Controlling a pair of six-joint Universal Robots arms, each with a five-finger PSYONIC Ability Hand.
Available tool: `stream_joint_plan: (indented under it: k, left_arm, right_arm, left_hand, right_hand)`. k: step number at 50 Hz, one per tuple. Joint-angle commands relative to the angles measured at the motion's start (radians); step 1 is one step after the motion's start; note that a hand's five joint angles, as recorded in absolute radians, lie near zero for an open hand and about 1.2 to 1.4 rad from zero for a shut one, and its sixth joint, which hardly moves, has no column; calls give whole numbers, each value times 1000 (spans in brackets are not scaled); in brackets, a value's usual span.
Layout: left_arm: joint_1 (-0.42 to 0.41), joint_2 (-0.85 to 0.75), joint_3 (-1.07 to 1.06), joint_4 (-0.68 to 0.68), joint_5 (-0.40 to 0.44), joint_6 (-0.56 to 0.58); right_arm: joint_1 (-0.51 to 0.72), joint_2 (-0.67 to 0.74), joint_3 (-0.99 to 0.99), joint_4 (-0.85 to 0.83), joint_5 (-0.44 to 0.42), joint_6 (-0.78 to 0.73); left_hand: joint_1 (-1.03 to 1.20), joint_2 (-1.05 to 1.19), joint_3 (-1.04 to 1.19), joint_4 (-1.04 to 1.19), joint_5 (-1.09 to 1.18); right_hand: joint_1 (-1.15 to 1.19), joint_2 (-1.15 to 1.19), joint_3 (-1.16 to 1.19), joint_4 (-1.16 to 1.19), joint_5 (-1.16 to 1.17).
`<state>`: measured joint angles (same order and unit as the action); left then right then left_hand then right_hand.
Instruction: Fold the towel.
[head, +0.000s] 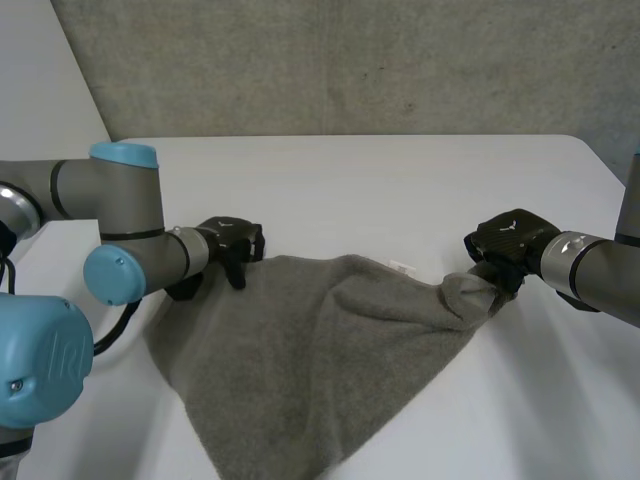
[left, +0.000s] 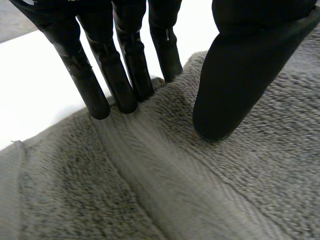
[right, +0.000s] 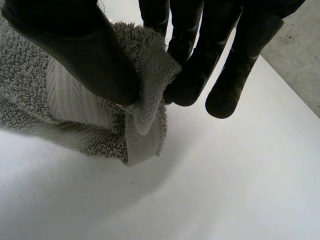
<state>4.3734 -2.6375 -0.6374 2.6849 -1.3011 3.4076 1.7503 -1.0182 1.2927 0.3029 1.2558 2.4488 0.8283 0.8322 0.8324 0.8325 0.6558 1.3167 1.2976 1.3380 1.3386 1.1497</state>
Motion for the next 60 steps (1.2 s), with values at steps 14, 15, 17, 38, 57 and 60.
stream_joint_plan:
  k: [14,15,17,38,57,60]
  left_arm:
    - [-31,53,-51,1,-12,4]
    - [-31,53,-51,1,-12,4]
    - [-26,59,-42,13,-10,4]
    - [-11,135,369,472,-236,-134]
    - [25,341,-225,449,-225,-314]
    - [25,335,-358,483,-210,-286]
  right_arm:
    - [0,3,-3,-1,-1,-4]
    - [0,3,-3,-1,-1,-4]
    - [0,6,-15,-2,-1,-4]
    - [89,190,-740,-444,195,249]
    - [89,237,-741,-26,30,266]
    - [89,271,-675,34,28,221]
  left_hand:
    - [568,564,564,564,566]
    - [568,564,564,564,566]
    - [568,564,564,564,566]
    - [568,564,564,564,566]
    - [568,564,564,564,566]
    - [568,564,564,564,566]
  right_hand:
    - [80,99,58,58,72]
    - [80,99,58,58,72]
    - [80,99,58,58,72]
    - [80,99,58,58,72]
    - [80,99,58,58,72]
    - [80,99,58,58,72]
